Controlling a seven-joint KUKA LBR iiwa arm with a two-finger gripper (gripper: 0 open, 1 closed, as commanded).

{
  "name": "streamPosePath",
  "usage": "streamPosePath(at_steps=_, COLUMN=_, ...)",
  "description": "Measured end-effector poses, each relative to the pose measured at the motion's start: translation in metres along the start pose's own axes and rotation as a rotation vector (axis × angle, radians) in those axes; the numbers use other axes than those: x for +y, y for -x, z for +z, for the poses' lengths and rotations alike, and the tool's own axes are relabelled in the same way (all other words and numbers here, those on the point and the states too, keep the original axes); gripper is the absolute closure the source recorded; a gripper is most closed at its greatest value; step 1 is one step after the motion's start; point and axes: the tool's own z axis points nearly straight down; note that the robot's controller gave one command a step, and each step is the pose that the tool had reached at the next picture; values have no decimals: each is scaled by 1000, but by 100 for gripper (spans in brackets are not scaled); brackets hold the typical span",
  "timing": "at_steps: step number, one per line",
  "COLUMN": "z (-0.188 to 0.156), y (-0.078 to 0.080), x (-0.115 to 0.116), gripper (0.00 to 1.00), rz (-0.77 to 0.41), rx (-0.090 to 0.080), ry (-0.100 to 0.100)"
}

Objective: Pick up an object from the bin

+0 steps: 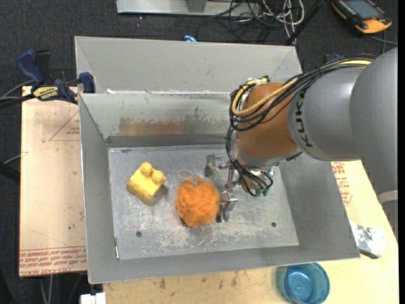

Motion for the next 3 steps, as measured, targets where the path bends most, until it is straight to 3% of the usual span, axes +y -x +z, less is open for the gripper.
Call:
streamPosePath(at_steps=1, z=0, y=-2, x=15, gripper=0, rz=-187, rx=1, ry=-2)
streamPosePath(at_steps=2, z=-1, y=-23, x=122, gripper=100, rz=-169, rx=3, ry=1)
streamPosePath(at_steps=3, z=-1, y=-23, x=122, gripper=100, rz=-169, rx=3, ry=1)
